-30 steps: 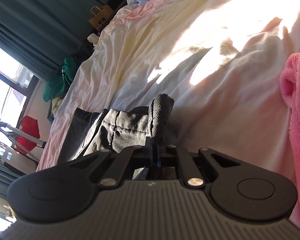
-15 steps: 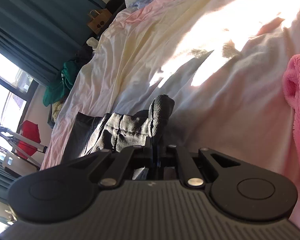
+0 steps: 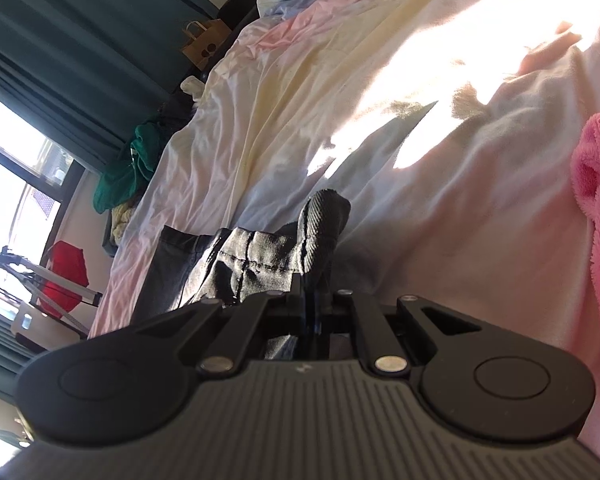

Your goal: Fold clothes

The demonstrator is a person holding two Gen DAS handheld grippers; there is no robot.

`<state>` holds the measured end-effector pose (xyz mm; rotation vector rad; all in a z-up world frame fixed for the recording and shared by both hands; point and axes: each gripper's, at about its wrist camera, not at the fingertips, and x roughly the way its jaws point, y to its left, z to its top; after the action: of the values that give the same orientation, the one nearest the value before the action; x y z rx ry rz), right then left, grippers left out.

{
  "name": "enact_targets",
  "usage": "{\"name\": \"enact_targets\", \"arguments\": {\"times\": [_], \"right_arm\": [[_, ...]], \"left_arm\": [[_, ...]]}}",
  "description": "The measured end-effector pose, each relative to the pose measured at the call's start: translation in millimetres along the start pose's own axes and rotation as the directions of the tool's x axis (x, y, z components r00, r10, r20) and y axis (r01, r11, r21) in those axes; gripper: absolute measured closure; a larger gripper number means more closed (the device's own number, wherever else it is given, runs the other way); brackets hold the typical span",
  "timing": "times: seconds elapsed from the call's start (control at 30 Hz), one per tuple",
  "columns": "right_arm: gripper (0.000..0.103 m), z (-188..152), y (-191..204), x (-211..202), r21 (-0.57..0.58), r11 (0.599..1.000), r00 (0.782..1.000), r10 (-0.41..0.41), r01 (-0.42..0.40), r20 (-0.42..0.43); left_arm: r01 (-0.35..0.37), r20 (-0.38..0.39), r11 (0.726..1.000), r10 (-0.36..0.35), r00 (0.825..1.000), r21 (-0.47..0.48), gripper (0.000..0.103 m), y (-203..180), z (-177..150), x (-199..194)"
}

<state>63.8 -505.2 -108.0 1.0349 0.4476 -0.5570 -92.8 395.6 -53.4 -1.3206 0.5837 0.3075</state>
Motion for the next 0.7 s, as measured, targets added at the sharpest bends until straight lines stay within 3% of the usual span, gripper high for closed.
{"name": "enact_targets", "arguments": {"times": [0.03,0.1,0.17,0.23,0.4,0.6,0.7], "right_arm": [[0.096,0,1,0,-0.004,1.0,1.0,0.009,-0.009,0.005],[0.096,0,2,-2,-0.001,0.999,0.999,0.041,-0.041,0.024],[0.096,1,0,-10,0.05,0.99,0.989,0.13,-0.134,0.069],[0.096,3,2,-18,0.062,0.977,0.974,0.195,-0.203,0.112],[0.096,5,11,-37,0.003,0.965,0.952,0.257,-0.261,0.166],[0.096,12,-6,-54,0.072,0.965,0.957,0.237,-0.252,0.169],[0.096,15,-2,-60,0.039,0.967,0.956,0.241,-0.251,0.169]], "left_arm": [[0.001,0.005,1.0,-0.002,1.0,0.015,0.056,-5,-1,2],[0.026,0.014,0.999,-0.027,1.0,0.027,0.074,-11,-1,3],[0.081,0.06,0.997,-0.082,0.995,0.016,0.09,-13,-3,1],[0.11,0.104,0.992,-0.115,0.988,0.055,0.092,-24,-5,-1],[0.127,0.187,0.98,-0.155,0.97,0.153,0.094,-65,-22,-30],[0.161,0.197,0.967,-0.2,0.96,0.197,0.094,-97,-23,-68],[0.169,0.173,0.963,-0.207,0.963,0.209,0.094,-105,-21,-80]]}}
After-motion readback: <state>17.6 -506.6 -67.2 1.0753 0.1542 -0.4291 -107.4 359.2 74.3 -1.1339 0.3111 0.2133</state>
